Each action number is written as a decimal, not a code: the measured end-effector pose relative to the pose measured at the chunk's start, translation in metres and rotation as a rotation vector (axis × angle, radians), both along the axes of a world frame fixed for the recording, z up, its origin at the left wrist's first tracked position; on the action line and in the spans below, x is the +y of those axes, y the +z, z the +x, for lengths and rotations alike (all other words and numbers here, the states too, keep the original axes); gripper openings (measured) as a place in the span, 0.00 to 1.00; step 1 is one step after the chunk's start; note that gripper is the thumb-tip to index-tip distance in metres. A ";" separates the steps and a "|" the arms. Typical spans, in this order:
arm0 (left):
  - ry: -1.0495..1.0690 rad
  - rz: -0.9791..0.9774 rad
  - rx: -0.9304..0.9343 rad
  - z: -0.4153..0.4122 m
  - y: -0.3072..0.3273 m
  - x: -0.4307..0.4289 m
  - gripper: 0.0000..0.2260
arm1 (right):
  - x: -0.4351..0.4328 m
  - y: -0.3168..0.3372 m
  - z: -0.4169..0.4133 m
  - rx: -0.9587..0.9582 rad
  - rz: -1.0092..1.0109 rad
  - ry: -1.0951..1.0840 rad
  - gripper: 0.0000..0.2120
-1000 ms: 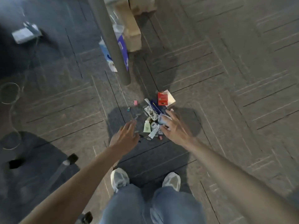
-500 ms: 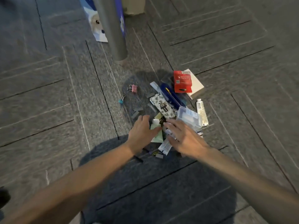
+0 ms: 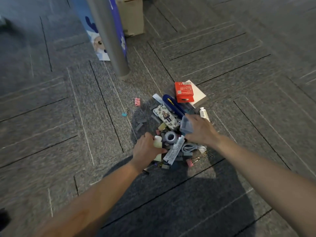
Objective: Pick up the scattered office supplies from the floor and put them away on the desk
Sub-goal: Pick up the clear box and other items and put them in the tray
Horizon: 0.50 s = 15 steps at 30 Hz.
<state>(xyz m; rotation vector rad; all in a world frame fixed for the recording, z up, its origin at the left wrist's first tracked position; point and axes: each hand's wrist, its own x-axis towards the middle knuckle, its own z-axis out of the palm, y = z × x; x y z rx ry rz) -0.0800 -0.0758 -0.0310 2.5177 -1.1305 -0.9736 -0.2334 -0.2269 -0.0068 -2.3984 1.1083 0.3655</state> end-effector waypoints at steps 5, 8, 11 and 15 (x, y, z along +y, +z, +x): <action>0.007 -0.030 0.039 0.009 -0.002 0.000 0.22 | -0.001 -0.001 0.002 -0.063 -0.066 -0.054 0.34; 0.063 -0.165 0.120 0.015 0.000 -0.002 0.16 | 0.000 0.007 0.003 -0.238 -0.059 -0.170 0.30; 0.195 -0.265 0.314 0.018 0.014 -0.013 0.14 | -0.003 0.012 0.007 -0.339 0.078 -0.313 0.24; 0.332 -0.214 0.510 0.024 0.024 -0.045 0.17 | -0.015 0.025 0.009 -0.499 0.224 -0.408 0.27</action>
